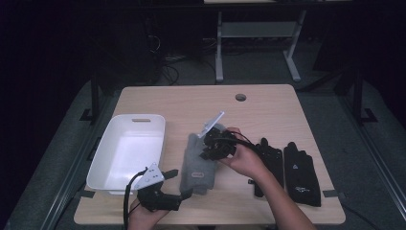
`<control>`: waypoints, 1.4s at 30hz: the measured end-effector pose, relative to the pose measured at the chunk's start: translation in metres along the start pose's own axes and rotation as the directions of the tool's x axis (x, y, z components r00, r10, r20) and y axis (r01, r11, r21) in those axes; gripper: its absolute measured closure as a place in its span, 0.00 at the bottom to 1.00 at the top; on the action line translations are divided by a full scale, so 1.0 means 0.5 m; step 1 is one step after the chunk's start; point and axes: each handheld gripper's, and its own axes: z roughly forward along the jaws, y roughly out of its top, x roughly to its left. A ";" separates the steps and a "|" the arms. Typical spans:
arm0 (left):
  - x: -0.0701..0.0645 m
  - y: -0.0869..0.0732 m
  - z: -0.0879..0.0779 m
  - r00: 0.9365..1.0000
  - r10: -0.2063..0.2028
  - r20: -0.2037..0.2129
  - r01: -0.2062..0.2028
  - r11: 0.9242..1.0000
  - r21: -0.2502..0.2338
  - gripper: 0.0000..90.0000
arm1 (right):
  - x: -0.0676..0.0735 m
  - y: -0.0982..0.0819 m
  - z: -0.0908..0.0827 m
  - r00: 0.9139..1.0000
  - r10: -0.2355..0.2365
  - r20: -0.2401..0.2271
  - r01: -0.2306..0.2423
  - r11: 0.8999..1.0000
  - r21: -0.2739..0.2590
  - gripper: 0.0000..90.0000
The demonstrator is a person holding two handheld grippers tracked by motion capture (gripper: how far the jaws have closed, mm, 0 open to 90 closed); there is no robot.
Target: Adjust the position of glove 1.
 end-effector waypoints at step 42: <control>-0.008 0.000 0.011 1.000 0.020 0.011 -0.020 0.999 0.031 0.17 | -0.042 -0.002 0.106 0.990 0.137 0.029 -0.138 0.989 0.051 0.77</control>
